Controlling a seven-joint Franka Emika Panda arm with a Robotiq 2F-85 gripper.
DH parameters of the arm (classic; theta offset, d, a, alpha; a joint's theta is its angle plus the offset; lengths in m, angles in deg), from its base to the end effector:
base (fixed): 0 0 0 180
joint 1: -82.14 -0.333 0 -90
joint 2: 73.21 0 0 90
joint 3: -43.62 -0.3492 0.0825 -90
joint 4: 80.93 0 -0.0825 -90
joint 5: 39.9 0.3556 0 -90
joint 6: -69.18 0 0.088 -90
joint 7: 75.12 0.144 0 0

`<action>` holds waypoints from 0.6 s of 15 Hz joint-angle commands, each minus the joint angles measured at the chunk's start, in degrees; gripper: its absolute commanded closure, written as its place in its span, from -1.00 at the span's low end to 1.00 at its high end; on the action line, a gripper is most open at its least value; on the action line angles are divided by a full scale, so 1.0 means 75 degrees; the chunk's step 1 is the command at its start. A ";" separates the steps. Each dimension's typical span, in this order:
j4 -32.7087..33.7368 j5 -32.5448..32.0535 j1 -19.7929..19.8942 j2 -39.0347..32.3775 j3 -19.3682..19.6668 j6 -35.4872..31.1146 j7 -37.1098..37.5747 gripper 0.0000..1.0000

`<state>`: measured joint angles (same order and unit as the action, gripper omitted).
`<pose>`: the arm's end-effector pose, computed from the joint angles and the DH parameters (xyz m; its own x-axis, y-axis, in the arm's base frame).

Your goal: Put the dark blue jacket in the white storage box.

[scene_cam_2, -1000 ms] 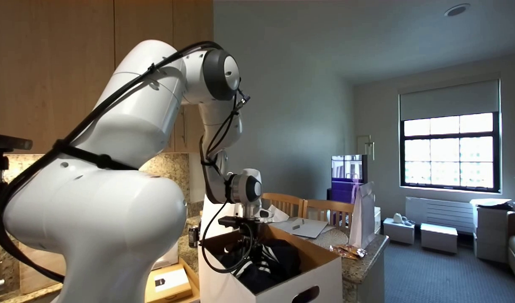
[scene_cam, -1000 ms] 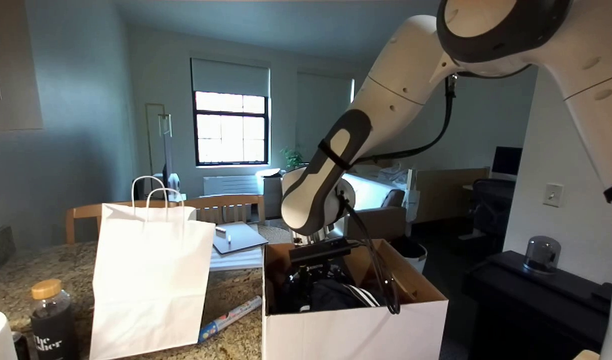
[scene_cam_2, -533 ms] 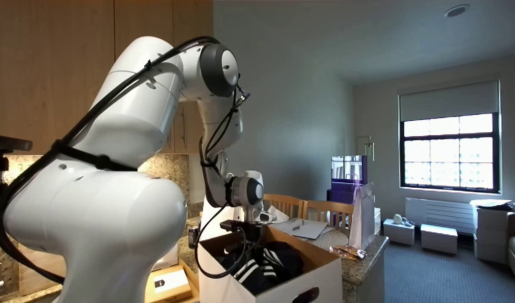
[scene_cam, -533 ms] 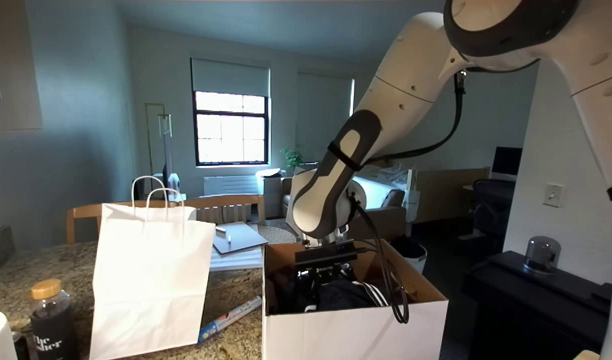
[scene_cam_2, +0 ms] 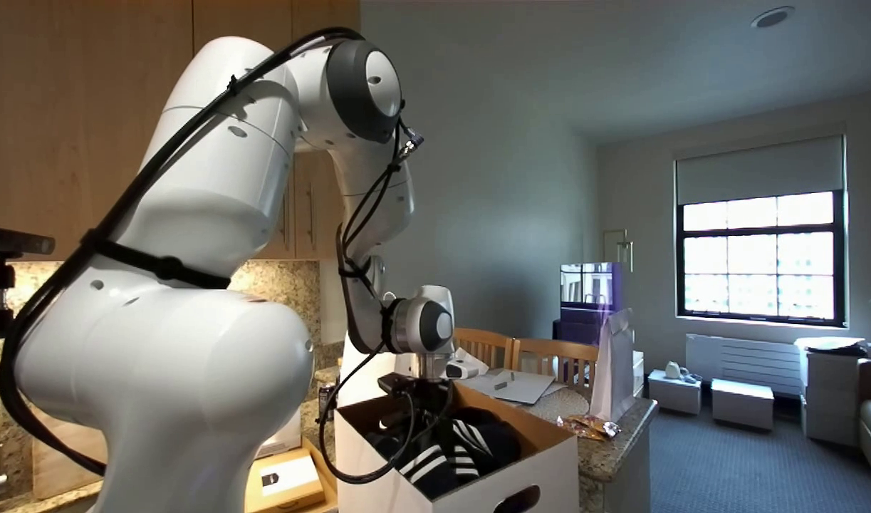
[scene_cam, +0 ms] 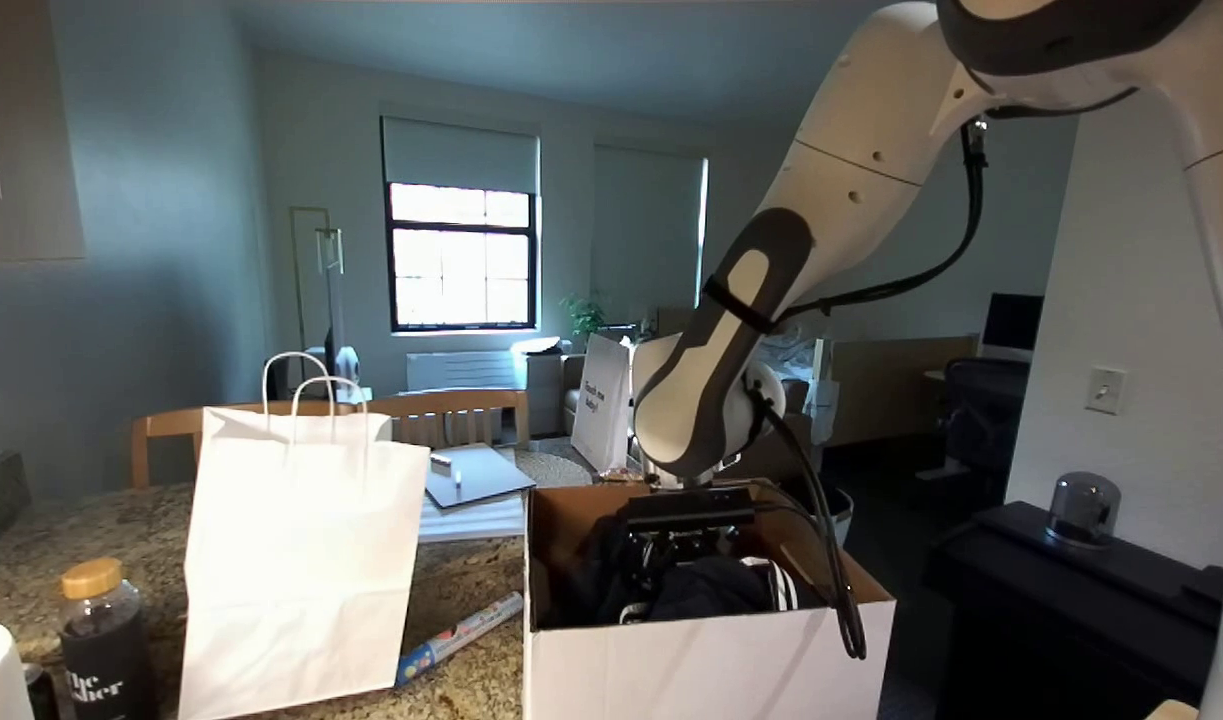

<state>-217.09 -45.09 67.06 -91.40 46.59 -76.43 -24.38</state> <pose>0.4705 0.0992 0.1987 0.8250 -0.5625 -0.0548 -0.5496 -0.8210 0.1544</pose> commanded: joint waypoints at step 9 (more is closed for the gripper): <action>-0.1122 -0.0311 0.0530 0.3093 -0.0622 0.0615 -0.2246 -1.00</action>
<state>-221.53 -46.76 68.44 -76.38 44.12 -75.43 -33.91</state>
